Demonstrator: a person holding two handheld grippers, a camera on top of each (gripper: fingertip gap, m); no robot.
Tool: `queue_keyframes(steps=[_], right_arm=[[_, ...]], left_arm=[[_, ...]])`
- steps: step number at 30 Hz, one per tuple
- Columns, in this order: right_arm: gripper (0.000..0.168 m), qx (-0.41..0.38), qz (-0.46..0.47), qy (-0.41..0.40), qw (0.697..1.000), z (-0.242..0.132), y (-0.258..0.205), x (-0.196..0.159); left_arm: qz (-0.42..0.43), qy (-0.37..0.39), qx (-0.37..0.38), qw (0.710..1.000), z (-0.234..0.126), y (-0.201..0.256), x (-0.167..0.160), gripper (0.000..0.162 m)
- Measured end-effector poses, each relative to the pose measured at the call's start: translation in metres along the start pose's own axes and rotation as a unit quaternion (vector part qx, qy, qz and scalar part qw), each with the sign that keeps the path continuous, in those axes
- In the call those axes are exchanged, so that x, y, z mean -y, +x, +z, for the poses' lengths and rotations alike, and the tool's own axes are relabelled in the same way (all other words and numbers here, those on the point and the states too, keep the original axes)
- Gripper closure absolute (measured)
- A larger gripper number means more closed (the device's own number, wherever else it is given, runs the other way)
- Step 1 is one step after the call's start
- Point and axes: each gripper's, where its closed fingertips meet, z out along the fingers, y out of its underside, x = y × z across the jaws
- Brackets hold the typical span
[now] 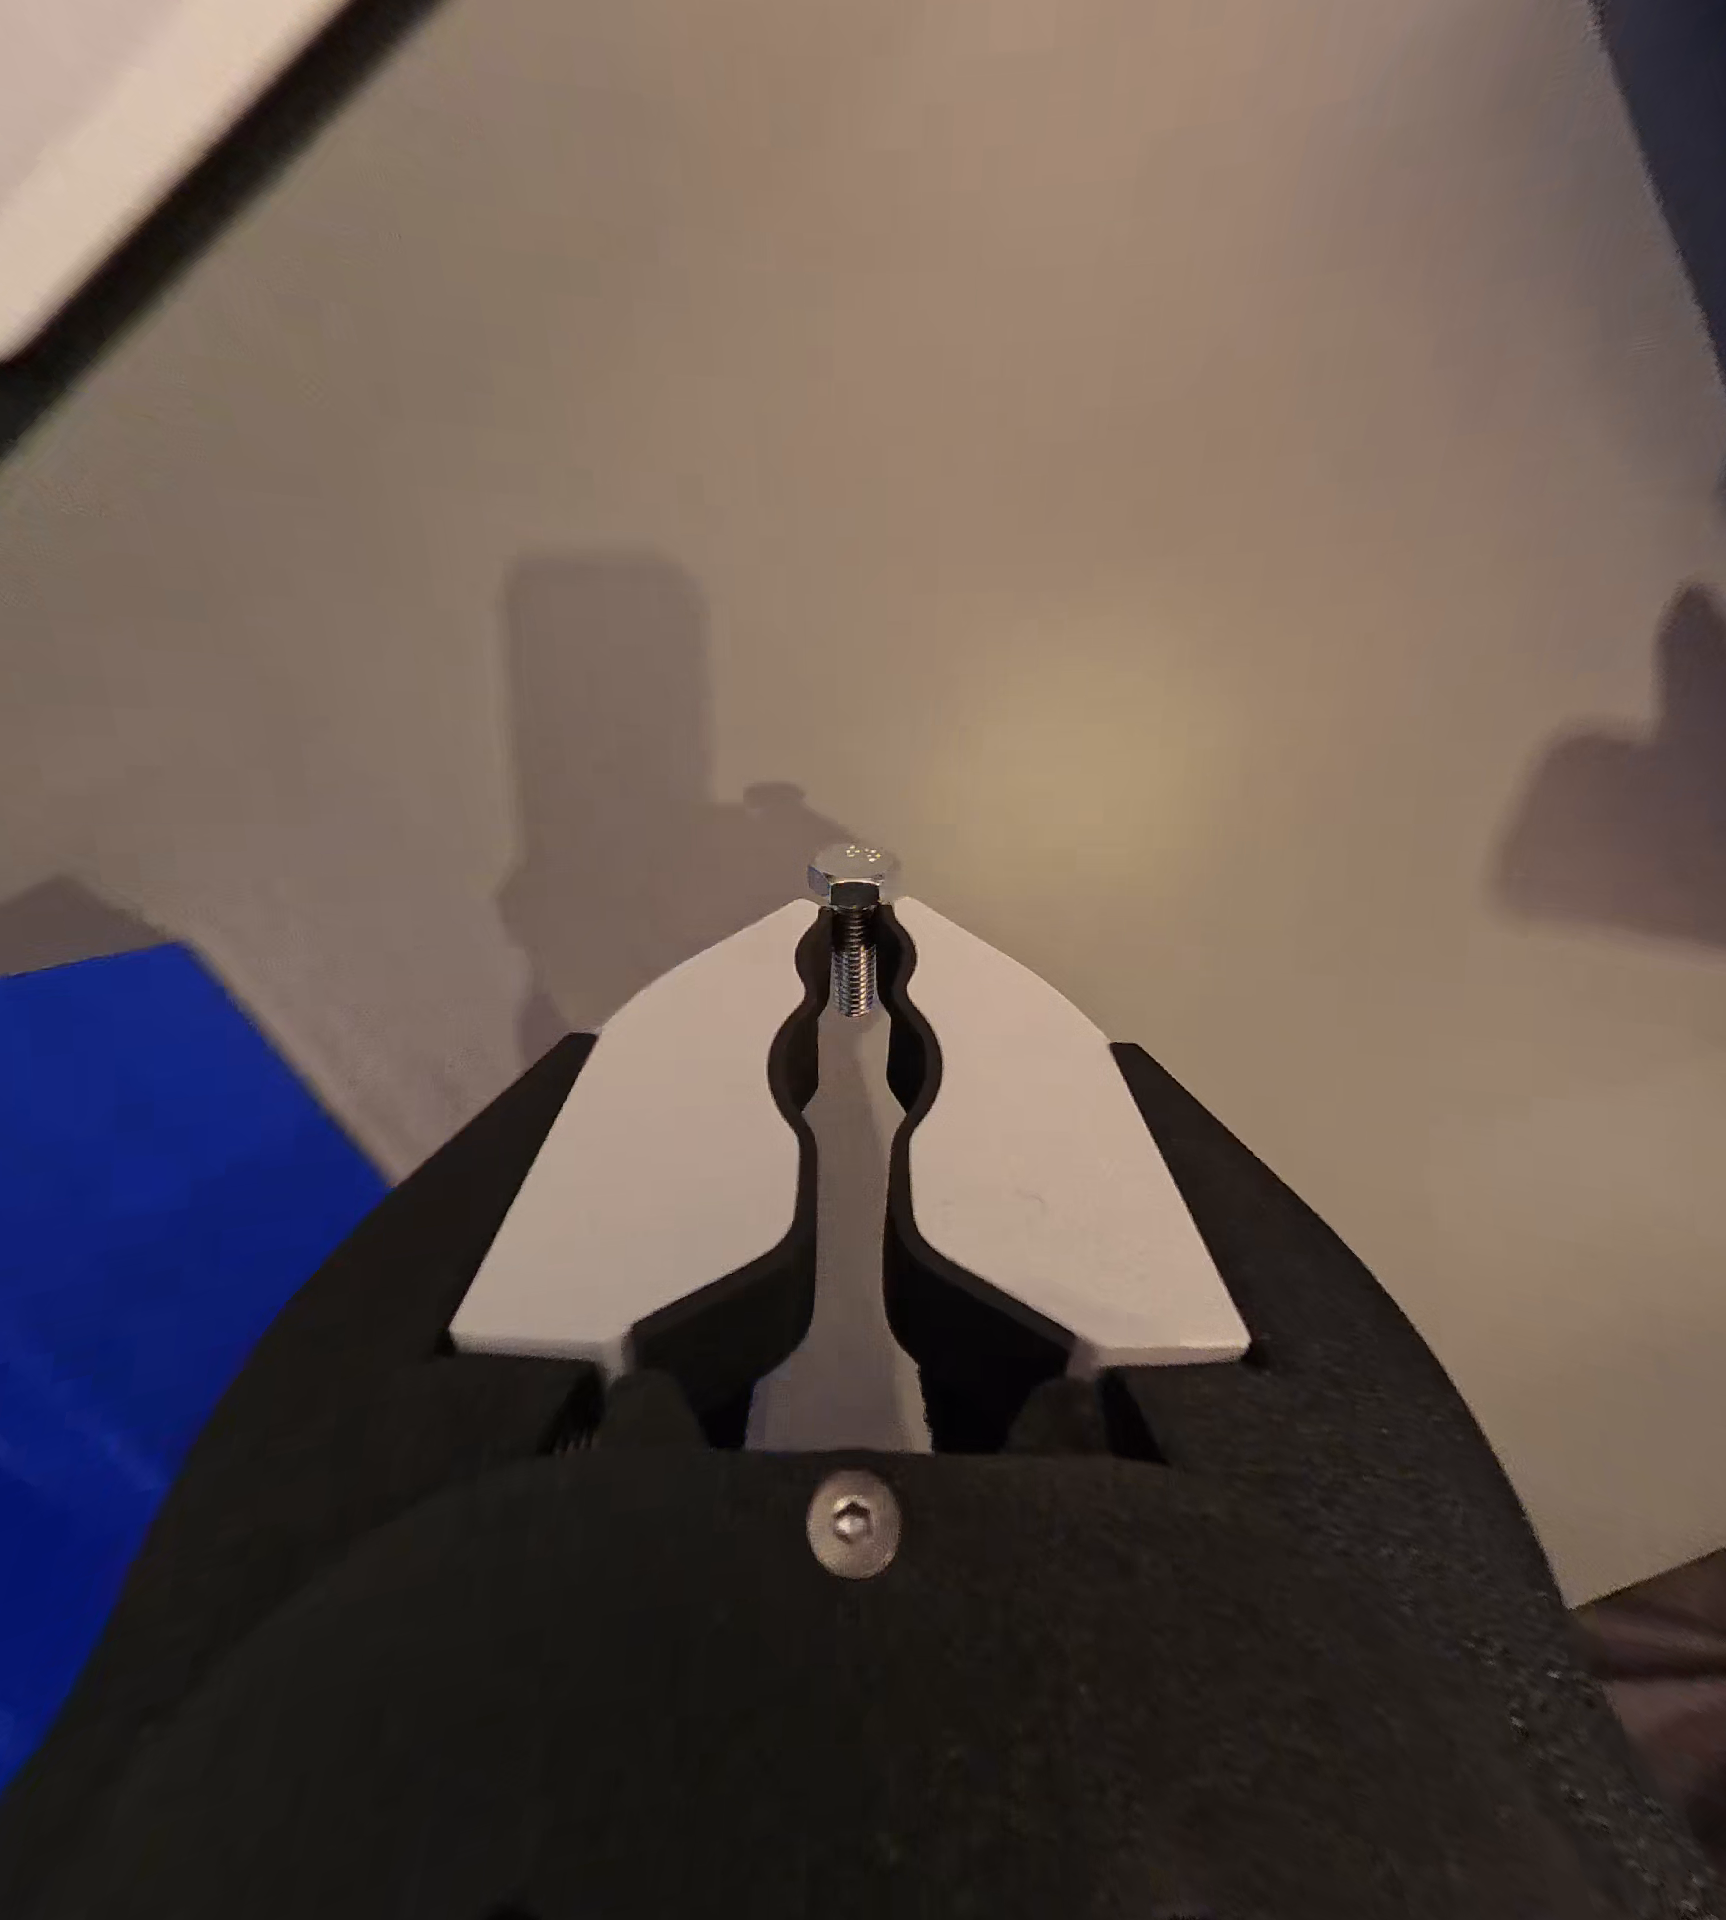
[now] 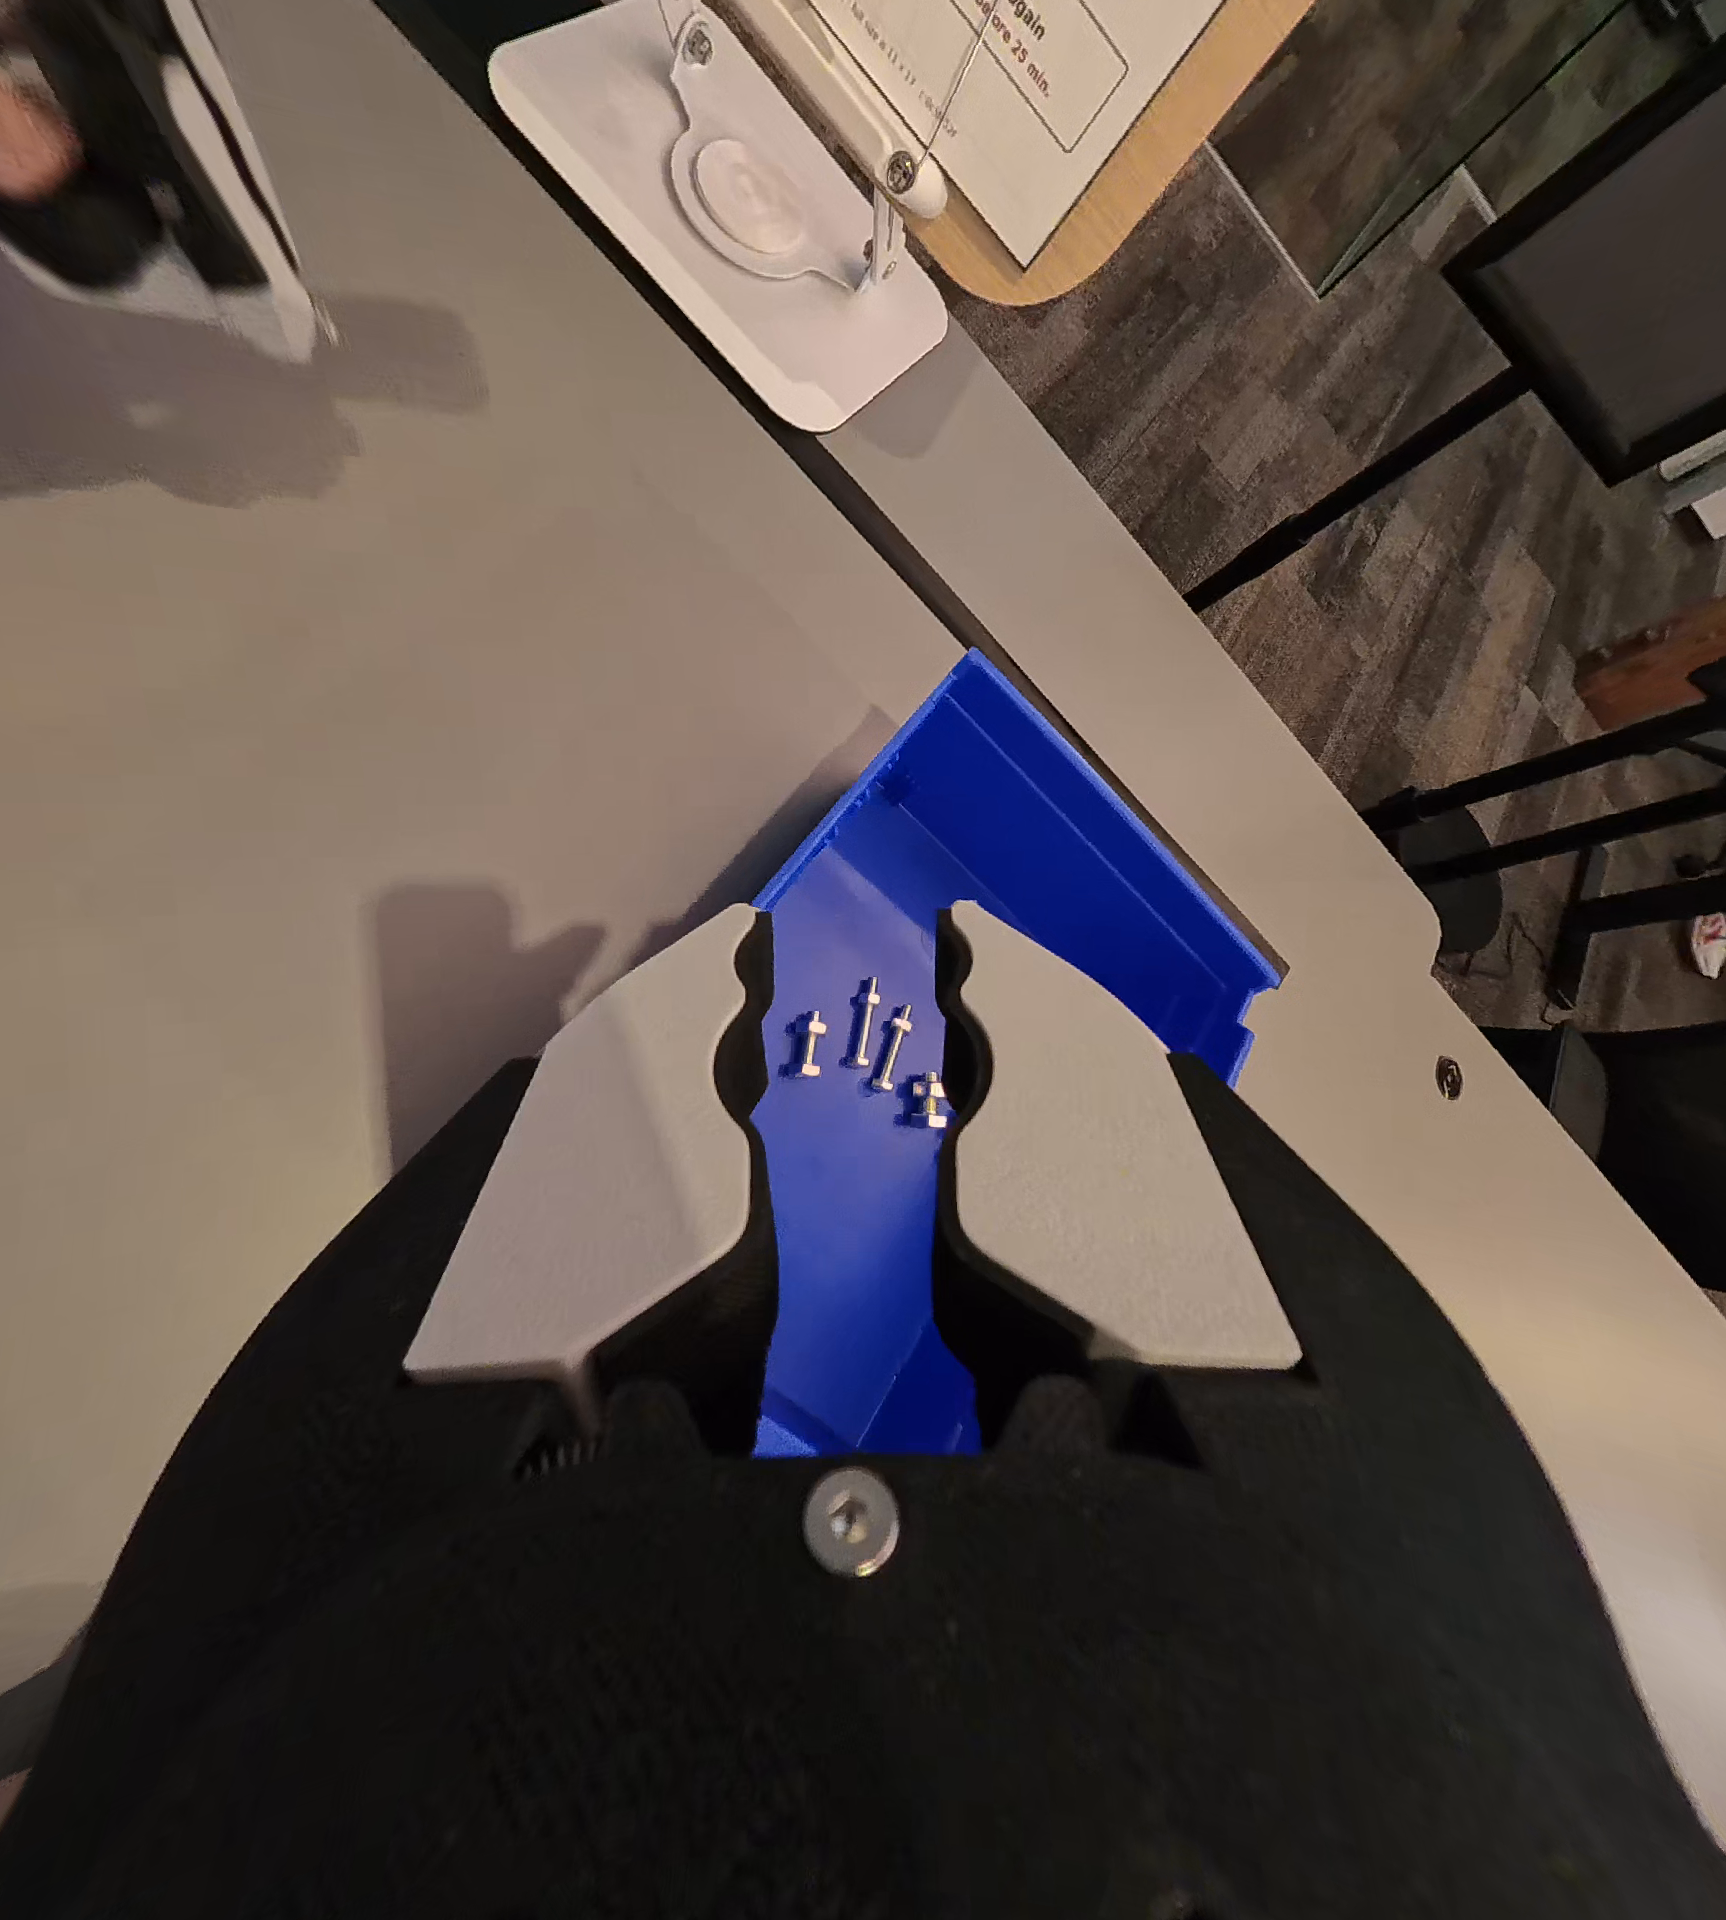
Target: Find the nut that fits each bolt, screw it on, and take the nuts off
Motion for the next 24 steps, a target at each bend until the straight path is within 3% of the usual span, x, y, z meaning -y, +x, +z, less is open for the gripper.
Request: queue_keyframes(steps=[6, 24], right_arm=[[0.137, 0.008, -0.004, 0.004, 1.000, -0.002, -0.001, -0.001], [0.137, 0.021, -0.011, -0.007, 1.000, 0.000, -0.005, -0.007]], left_arm=[[0.005, -0.029, -0.018, 0.999, 0.045, 0.028, -0.014, 0.154], [-0.027, -0.054, -0.039, 0.997, 0.069, 0.032, -0.023, 0.155]])
